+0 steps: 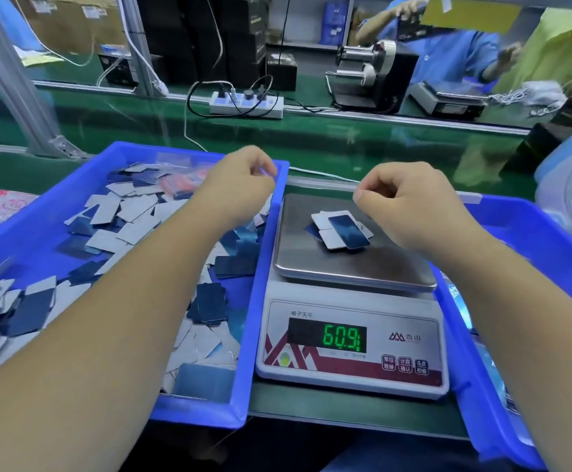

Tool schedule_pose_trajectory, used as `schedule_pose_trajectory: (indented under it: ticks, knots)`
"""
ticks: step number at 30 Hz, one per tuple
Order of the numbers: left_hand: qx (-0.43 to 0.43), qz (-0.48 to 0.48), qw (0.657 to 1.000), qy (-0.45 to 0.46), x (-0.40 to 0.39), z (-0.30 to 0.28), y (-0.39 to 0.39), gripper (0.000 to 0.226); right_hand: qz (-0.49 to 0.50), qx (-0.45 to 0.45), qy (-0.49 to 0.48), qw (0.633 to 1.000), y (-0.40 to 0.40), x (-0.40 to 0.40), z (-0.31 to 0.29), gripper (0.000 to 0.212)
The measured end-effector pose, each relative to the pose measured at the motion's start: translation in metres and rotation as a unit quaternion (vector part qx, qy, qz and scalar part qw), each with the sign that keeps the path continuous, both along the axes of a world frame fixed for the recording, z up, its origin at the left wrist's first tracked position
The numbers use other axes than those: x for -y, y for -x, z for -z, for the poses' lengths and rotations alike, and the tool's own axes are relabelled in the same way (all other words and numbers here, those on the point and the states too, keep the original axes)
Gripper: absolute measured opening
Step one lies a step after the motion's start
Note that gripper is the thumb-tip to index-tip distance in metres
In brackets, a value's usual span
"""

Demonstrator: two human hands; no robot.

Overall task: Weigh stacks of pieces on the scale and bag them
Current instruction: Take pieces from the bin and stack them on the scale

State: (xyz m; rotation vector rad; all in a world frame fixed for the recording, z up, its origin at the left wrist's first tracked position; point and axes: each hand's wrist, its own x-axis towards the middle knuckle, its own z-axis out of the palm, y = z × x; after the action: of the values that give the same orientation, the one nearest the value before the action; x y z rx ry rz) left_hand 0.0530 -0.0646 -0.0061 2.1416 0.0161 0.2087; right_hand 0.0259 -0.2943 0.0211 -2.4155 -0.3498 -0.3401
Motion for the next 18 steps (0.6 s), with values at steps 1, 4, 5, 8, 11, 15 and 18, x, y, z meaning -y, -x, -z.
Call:
schedule_pose_trajectory:
  ticks: [1, 4, 5, 8, 11, 15, 18]
  knots:
    - [-0.048, -0.008, 0.997, -0.056, -0.005, 0.000, -0.001, 0.020, 0.000, -0.003, 0.003, 1.000, 0.000, 0.000, 0.001, 0.018]
    - [-0.146, 0.049, 0.960, -0.232, -0.016, 0.002, 0.002, 0.014, 0.001, -0.015, 0.013, 1.000, 0.000, 0.000, 0.001, 0.017]
    - [-0.177, 0.082, 0.945, -0.264, -0.018, 0.001, 0.005, 0.014, 0.000, -0.019, 0.017, 1.000, 0.000, -0.001, 0.001, 0.017]
    - [-0.252, 0.173, 0.875, -0.375, -0.019, -0.005, 0.016, 0.037, -0.003, -0.026, 0.018, 0.999, 0.000, -0.001, 0.001, 0.016]
    - [-0.264, 0.197, 0.832, -0.446, -0.015, -0.008, 0.023, 0.059, -0.003, -0.028, 0.024, 0.999, 0.001, -0.001, 0.001, 0.017]
    - [-0.259, 0.190, 0.817, -0.480, -0.008, -0.007, 0.025, 0.062, -0.005, -0.030, 0.025, 0.999, 0.002, -0.002, 0.001, 0.017]
    - [-0.261, 0.176, 0.831, -0.459, -0.007, -0.004, 0.024, 0.054, -0.009, -0.029, 0.022, 0.999, 0.003, -0.003, 0.000, 0.017]
